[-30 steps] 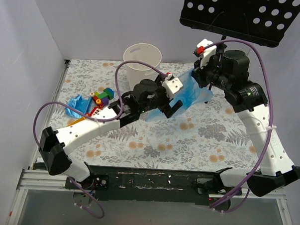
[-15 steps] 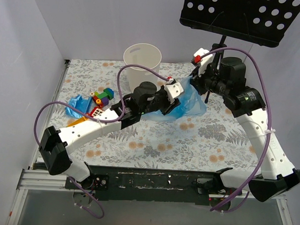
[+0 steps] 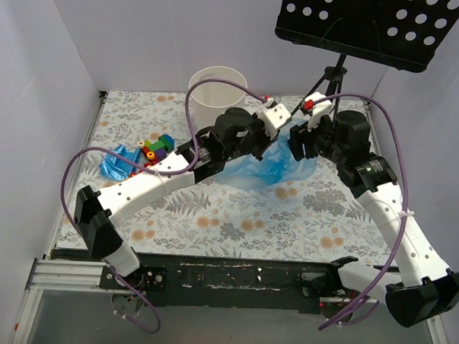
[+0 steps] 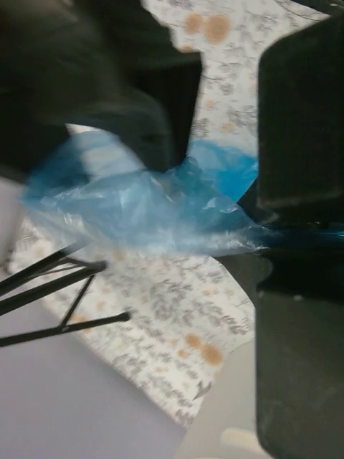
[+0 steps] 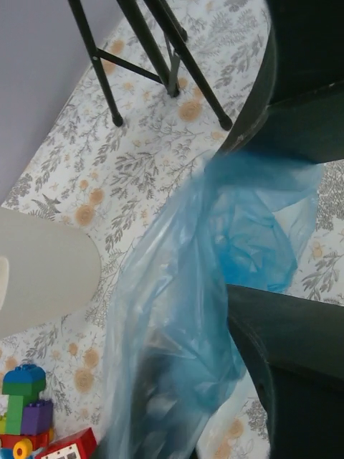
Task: Put the trash bags into the trash bin
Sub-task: Unfold the trash bag at the center of the board.
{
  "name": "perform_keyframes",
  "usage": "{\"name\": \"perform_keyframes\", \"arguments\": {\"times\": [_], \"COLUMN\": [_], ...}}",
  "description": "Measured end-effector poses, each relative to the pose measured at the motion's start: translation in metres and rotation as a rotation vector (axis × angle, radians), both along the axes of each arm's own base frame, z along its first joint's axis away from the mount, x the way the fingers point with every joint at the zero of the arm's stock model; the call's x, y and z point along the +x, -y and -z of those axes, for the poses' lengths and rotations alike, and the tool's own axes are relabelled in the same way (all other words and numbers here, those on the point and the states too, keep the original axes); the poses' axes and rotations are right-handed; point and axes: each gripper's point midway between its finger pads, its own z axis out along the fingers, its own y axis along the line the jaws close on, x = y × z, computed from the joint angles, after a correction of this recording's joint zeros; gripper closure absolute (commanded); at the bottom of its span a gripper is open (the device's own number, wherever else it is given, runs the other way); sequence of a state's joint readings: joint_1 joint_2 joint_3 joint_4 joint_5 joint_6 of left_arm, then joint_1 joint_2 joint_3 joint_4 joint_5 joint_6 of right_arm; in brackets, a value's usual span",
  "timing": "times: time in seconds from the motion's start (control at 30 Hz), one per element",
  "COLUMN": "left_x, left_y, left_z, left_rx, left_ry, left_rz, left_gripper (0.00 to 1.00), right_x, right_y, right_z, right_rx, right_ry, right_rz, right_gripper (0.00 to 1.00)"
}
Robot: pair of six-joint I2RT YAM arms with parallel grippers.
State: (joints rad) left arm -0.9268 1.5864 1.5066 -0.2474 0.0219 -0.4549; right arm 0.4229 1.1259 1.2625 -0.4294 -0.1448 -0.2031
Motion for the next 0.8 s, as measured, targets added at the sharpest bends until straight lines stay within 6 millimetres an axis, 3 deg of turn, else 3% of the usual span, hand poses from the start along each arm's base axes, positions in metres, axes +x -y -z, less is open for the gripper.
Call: {"name": "perform_keyframes", "arguments": {"times": [0.17,0.3,0.57,0.8], "left_x": [0.007,0.011,0.032,0.05], "left_y": [-0.002,-0.012,-0.041,-0.056], "left_z": [-0.082,-0.126,-0.175,-0.18], "left_rx": [-0.17,-0.267,-0.363,-0.391], "left_ry": [0.077,0.108,0.175,0.198], "left_rz": [-0.055,-0.097,-0.252,-0.38], "left_gripper": [1.0,1.0,1.0,1.0], "right_x": [-0.002,0.0,0.004,-0.022], "right_y": [0.005,0.008,0.021,0.007], "right_z": [0.017,0.017,-0.013,-0.049], "right_rx": [0.051,0.094,0.155,0.199], "right_ry": [-0.052,-0.047,0.053,0.161], "right_rz": [0.056,0.106,0.185,0.026], "right_gripper": [0.23,0.21,0.19,0.25]}}
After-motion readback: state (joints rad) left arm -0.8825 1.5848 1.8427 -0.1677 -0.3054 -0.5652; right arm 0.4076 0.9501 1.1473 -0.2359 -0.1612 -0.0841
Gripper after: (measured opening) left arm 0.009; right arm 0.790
